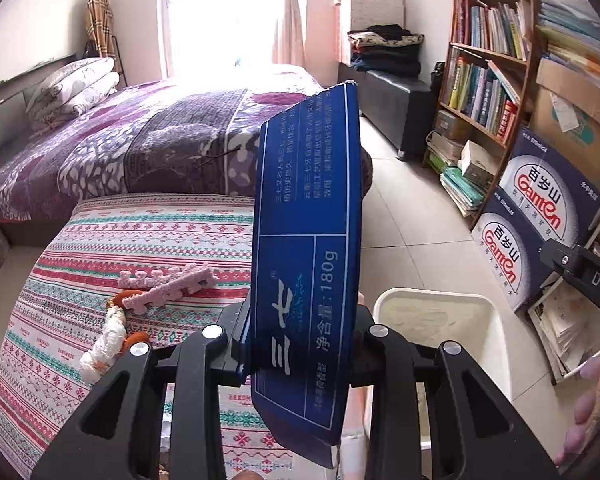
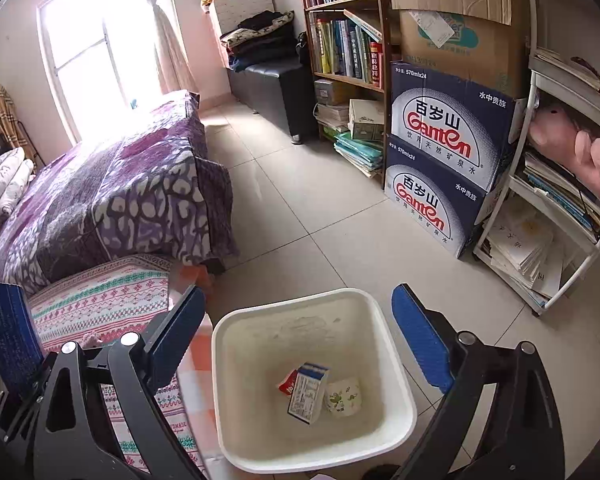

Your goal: Collect trash

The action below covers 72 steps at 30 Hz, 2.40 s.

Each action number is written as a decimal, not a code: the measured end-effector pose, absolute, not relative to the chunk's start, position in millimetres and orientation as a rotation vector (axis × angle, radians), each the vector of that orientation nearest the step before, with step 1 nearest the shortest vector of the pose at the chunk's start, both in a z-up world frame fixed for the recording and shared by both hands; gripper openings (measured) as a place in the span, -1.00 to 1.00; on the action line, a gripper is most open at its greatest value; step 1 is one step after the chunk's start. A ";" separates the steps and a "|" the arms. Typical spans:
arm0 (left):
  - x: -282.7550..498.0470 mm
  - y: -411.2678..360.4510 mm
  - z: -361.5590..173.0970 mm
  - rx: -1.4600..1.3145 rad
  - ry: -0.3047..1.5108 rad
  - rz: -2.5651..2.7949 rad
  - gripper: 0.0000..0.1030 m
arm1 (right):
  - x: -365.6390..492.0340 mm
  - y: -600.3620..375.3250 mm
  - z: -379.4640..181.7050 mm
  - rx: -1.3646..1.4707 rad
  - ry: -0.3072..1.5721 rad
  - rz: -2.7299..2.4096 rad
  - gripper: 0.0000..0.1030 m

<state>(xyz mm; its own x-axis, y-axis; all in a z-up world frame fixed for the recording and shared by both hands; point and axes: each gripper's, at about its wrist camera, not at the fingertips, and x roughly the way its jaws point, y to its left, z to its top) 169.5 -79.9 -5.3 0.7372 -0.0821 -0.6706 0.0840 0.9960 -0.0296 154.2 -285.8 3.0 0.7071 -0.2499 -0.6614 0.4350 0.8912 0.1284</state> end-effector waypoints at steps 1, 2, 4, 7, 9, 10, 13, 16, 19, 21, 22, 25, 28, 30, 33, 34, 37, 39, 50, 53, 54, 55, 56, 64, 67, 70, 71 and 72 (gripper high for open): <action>170.1 -85.3 -5.6 0.004 0.739 -0.104 -0.36 | 153.6 -289.2 3.9 0.292 0.685 -0.392 0.79; 170.3 -91.3 -5.8 0.006 0.742 -0.119 -0.36 | 153.0 -293.0 4.6 0.301 0.682 -0.398 0.80; 170.0 -103.6 -6.9 0.013 0.746 -0.148 -0.34 | 151.2 -300.8 6.1 0.317 0.677 -0.406 0.81; 171.5 -120.6 -10.4 0.010 0.769 -0.195 -0.34 | 147.9 -310.3 8.6 0.337 0.669 -0.419 0.83; 173.2 -130.7 -13.5 -0.005 0.793 -0.229 -0.34 | 146.2 -316.6 10.3 0.350 0.664 -0.427 0.84; 173.0 -136.0 -15.4 -0.009 0.804 -0.246 -0.34 | 145.1 -320.1 11.1 0.360 0.661 -0.430 0.84; 172.2 -153.2 -21.7 -0.009 0.835 -0.296 -0.34 | 141.5 -329.9 12.8 0.379 0.654 -0.435 0.85; 173.0 -167.8 -28.0 -0.021 0.875 -0.343 -0.34 | 137.8 -339.5 14.5 0.396 0.646 -0.443 0.85; 173.3 -181.0 -32.8 -0.024 0.907 -0.385 -0.34 | 133.3 -349.2 15.4 0.417 0.639 -0.451 0.85; 174.3 -188.5 -36.5 -0.031 0.931 -0.418 -0.31 | 130.4 -355.1 15.8 0.430 0.635 -0.457 0.85; 175.2 -191.8 -38.2 -0.040 0.943 -0.438 -0.28 | 129.3 -358.1 15.8 0.435 0.634 -0.459 0.85; 177.1 -195.9 -40.8 -0.086 0.968 -0.503 0.42 | 126.7 -364.5 16.5 0.457 0.631 -0.463 0.86; 175.3 -194.8 -40.0 -0.094 0.963 -0.508 0.53 | 124.5 -366.7 18.1 0.476 0.621 -0.461 0.86; 174.6 -191.1 -40.2 -0.079 0.963 -0.489 0.53 | 124.6 -364.9 18.6 0.481 0.620 -0.453 0.86; 172.2 -177.9 -41.0 -0.073 0.966 -0.449 0.53 | 126.8 -355.7 18.0 0.473 0.627 -0.434 0.86; 171.0 -172.7 -41.5 -0.063 0.964 -0.429 0.53 | 127.6 -351.9 17.6 0.469 0.631 -0.425 0.86; 168.2 -155.5 -44.3 -0.037 0.963 -0.361 0.53 | 131.3 -336.3 16.8 0.439 0.643 -0.399 0.86; 168.0 -142.4 -46.9 -0.025 0.966 -0.320 0.53 | 134.3 -324.9 16.4 0.421 0.651 -0.381 0.86; 181.3 -51.5 -65.3 0.028 1.025 -0.077 0.53 | 156.5 -252.3 7.5 0.317 0.724 -0.262 0.86; 187.7 -21.9 -74.3 0.034 1.059 -0.007 0.53 | 162.2 -228.6 3.2 0.278 0.748 -0.228 0.86; 189.7 -11.7 -77.2 0.032 1.073 0.012 0.53 | 164.5 -219.9 1.1 0.261 0.757 -0.215 0.86; 192.3 -1.1 -79.9 0.031 1.087 0.034 0.53 | 166.5 -212.4 -0.3 0.247 0.766 -0.203 0.86; 195.3 11.0 -83.2 0.033 1.106 0.058 0.53 | 168.3 -204.0 -2.5 0.231 0.775 -0.190 0.86; 208.6 89.3 -112.7 0.080 1.257 0.145 0.53 | 180.4 -143.7 -22.7 0.102 0.863 -0.070 0.86; 212.8 110.1 -129.2 0.102 1.321 0.142 0.53 | 183.1 -120.0 -33.0 0.036 0.903 -0.007 0.86; 215.9 124.0 -142.4 0.133 1.356 0.115 0.53 | 186.6 -98.6 -47.5 -0.017 0.959 0.065 0.86; 217.0 127.7 -146.5 0.129 1.367 0.093 0.53 | 188.5 -91.8 -52.2 -0.024 0.983 0.095 0.86; 217.8 131.4 -150.0 0.128 1.373 0.077 0.53 | 189.9 -85.7 -57.6 -0.028 1.008 0.130 0.86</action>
<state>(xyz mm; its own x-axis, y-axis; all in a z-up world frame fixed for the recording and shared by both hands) 217.8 131.4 -150.0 0.1954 0.1294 -0.9721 0.0205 0.9905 0.1360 189.9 -85.7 -57.6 0.5263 0.0957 -0.8449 -0.1213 0.9919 0.0368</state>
